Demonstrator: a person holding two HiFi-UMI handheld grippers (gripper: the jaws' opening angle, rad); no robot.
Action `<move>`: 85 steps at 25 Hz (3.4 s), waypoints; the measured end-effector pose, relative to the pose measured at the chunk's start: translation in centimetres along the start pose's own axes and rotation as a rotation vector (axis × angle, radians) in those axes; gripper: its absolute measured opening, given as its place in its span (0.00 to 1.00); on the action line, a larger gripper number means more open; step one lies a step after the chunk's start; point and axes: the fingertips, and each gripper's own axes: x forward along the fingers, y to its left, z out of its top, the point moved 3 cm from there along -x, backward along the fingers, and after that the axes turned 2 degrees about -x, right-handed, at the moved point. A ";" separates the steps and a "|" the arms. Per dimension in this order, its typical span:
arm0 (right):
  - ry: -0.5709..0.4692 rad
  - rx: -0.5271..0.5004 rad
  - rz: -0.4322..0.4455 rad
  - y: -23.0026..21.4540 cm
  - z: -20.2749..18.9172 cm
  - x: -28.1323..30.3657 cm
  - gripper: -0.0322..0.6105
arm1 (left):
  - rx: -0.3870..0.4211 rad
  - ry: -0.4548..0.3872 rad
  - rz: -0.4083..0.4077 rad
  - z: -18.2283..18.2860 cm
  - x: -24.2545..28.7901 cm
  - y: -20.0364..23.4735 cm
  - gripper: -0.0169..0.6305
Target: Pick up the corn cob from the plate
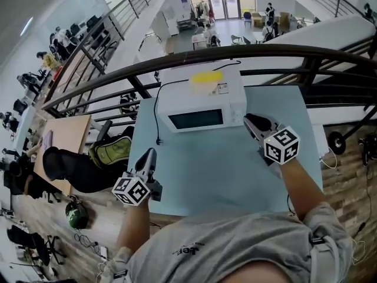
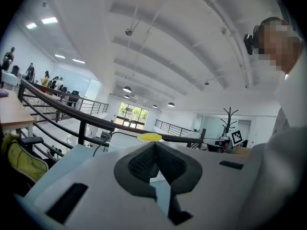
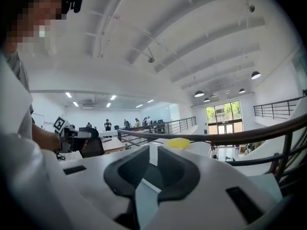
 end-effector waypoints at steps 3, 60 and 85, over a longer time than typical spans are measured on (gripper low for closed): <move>0.029 -0.055 -0.001 -1.3 1.4 3.8 0.17 | 0.031 -0.002 -0.036 1.8 3.3 2.1 0.05; 0.530 -0.461 0.523 -8.8 -4.2 32.3 0.45 | 0.172 0.076 -0.256 2.7 30.4 11.3 0.05; 0.306 -0.412 0.300 -5.7 10.0 28.1 0.45 | 0.250 -0.084 -0.221 12.1 24.0 6.9 0.05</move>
